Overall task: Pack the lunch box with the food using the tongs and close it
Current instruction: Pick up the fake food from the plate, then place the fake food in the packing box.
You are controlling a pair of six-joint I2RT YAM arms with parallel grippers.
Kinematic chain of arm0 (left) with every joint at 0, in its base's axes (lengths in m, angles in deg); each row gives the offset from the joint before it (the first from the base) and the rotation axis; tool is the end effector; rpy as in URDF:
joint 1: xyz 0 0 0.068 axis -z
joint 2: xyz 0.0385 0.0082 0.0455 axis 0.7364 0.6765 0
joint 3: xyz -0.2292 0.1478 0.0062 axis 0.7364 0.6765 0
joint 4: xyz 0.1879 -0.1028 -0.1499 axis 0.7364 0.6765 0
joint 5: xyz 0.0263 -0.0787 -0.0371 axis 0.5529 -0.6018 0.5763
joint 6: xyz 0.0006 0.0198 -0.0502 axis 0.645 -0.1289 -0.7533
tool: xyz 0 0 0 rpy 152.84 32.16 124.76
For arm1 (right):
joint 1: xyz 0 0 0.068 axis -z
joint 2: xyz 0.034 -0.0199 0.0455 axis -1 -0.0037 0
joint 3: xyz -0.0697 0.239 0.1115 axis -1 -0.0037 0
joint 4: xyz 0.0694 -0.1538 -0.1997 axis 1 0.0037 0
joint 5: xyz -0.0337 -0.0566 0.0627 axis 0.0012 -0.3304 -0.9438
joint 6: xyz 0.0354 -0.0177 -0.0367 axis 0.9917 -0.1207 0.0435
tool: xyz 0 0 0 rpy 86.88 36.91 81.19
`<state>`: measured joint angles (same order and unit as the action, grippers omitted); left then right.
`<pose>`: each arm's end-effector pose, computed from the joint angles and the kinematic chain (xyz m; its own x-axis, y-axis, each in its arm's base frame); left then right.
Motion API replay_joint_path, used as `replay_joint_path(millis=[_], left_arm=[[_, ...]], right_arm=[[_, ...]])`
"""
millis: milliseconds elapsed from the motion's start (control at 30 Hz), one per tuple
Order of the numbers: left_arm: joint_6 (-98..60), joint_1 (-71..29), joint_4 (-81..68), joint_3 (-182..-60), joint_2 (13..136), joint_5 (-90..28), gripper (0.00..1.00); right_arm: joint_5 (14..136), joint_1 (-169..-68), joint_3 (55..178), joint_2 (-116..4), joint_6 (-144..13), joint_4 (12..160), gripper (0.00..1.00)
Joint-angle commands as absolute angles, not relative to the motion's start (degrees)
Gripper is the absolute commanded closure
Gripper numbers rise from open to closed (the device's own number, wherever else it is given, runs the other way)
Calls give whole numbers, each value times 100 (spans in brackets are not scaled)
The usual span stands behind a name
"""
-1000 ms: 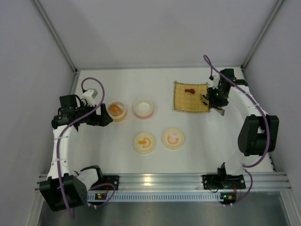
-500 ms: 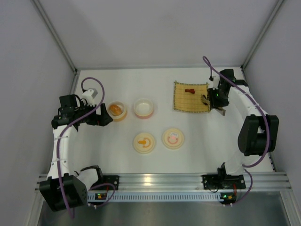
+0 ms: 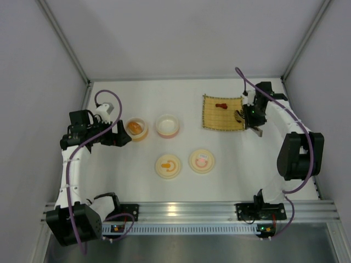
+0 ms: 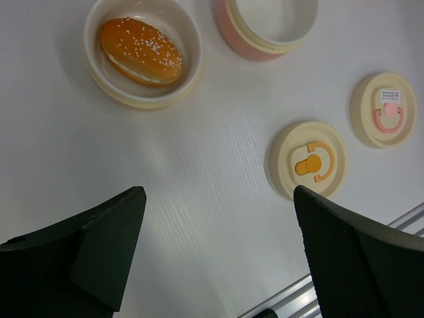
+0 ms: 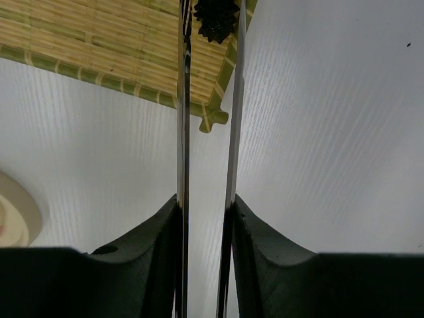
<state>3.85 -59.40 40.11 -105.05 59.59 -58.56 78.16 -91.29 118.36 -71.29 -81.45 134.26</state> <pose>0.2076 0.0228 0.3055 -0.6908 0.0121 -0.7229 0.3414 0.8868 -0.3114 0.3411 0.0116 0.2511 -0.9054 -0.1843 -0.3824 -0.2026 0.9792 0.0075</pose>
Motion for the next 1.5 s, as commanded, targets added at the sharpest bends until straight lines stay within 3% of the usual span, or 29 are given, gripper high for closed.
replay_joint_path(millis=[0, 400, 600, 767, 1133, 1467], left_arm=[[434, -5973, 3769, -10593, 5948, -5964, 2], [276, -5973, 3779, -10549, 5913, -5991, 2], [-93, -5982, 3559, -10435, 5939, -5894, 2], [-181, -6140, 3480, -10461, 5948, -6061, 2], [-313, -6298, 3436, -10576, 6115, -6263, 2], [-243, -6316, 3374, -10453, 5966, -6132, 2]], right_arm=[[7681, -9207, 12049, -6889, -8238, 13304, 80], [6662, -9216, 12612, -6397, -8528, 13787, 99], [5923, -9786, 12682, -6028, -8442, 13796, 100], [5967, -10981, 12831, -5939, -8098, 13524, 100], [6476, -12634, 13736, -7274, -7896, 13145, 100], [6635, -12837, 14132, -8207, -7843, 13049, 100]])
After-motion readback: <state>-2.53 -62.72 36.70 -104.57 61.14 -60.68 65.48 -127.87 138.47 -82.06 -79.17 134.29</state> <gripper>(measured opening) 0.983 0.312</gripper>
